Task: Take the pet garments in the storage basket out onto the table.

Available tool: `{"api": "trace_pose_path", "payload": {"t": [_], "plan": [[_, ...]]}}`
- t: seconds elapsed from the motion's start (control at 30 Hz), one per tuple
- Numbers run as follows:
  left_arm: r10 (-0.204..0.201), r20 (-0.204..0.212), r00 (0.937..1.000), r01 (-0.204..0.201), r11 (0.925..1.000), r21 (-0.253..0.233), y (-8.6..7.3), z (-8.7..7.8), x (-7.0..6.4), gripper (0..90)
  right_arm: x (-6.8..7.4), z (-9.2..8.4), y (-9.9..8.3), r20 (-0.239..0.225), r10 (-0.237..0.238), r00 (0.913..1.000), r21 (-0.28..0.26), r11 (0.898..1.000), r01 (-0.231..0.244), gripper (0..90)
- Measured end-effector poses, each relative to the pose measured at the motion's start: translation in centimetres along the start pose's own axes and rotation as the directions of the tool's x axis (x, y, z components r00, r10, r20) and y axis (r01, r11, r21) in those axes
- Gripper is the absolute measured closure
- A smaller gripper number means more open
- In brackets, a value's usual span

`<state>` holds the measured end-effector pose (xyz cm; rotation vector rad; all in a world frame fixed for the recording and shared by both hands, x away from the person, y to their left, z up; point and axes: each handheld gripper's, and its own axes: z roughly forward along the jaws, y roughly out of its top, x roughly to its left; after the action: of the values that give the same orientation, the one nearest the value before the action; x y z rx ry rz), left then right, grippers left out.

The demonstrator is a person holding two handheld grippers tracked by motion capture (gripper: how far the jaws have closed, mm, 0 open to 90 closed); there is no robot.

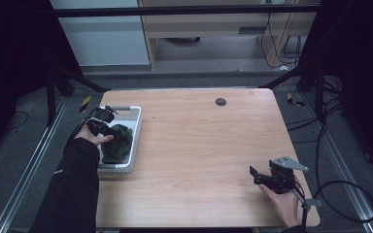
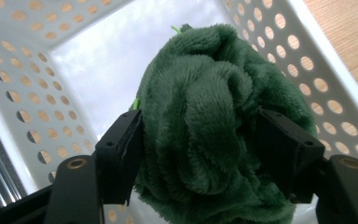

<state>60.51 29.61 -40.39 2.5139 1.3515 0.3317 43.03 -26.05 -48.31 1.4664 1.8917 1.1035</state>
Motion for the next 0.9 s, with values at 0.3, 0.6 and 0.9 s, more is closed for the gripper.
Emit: {"api": "trace_pose_path", "payload": {"t": [0.3,0.6,0.9], "plan": [[-0.014,-0.012,0.9998,0.014,0.9999,0.005,-0.01,0.21,0.07,48.8,-0.04,-0.1,0.04,0.003,0.003,1.0,-0.004,1.0,-0.003,18.6],[-0.002,-0.019,0.9998,0.002,0.9997,0.025,0.11,0.64,-0.08,63.0,-0.02,-0.17,0.08,0.0,0.007,1.0,-0.003,1.0,-0.007,18.5],[0.023,-0.011,0.9997,-0.023,0.9997,-0.002,-0.15,-0.05,-0.18,72.8,-0.06,-0.23,0.11,0.0,0.005,1.0,-0.007,1.0,-0.005,18.5]]}}
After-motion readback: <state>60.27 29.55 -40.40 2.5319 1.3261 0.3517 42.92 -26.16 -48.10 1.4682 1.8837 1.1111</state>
